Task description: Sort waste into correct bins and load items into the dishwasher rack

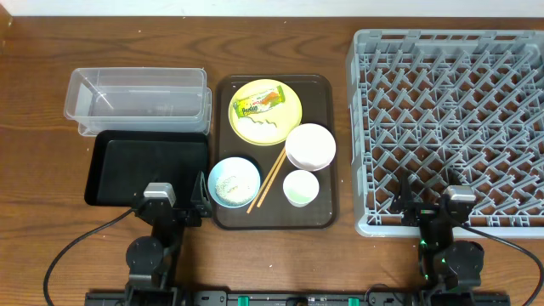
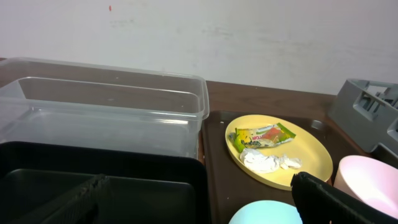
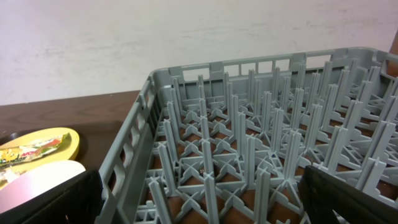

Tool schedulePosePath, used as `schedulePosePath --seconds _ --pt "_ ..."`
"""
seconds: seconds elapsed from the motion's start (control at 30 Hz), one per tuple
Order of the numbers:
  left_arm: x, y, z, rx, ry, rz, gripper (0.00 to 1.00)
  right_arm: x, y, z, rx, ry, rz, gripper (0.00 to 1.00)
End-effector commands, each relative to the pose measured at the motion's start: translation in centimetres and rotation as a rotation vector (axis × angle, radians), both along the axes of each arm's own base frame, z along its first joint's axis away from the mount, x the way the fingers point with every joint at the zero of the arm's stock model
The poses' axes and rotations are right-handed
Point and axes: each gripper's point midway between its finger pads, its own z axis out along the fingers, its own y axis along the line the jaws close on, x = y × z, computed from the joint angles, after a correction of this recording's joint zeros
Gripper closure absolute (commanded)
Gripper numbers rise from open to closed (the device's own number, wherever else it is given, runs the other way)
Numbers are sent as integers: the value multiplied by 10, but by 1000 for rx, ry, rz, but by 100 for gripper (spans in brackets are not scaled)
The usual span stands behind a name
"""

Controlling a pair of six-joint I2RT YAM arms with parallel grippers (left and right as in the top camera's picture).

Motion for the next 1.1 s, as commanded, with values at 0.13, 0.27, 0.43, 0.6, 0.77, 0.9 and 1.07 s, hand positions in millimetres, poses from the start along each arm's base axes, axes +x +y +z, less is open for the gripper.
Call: schedulePosePath --seconds 0.13,0.27,0.43,0.6,0.77,0.9,1.07 --pt "-1 0 -15 19 53 -7 6 0 1 0 -11 -3 3 1" --pt "-1 0 -15 19 53 -7 6 0 1 0 -11 -3 3 1" --pt "-1 0 -15 19 53 -7 6 0 1 0 -11 -3 3 1" --pt "-1 0 -15 19 53 -7 6 0 1 0 -11 -3 3 1" --pt "-1 0 -15 19 53 -7 6 0 1 1 -10 -6 5 1" --pt "-1 0 -15 19 53 -7 6 0 4 4 -7 -17 20 1" --pt "-1 0 -15 19 52 -7 6 0 4 8 -8 -33 17 1"
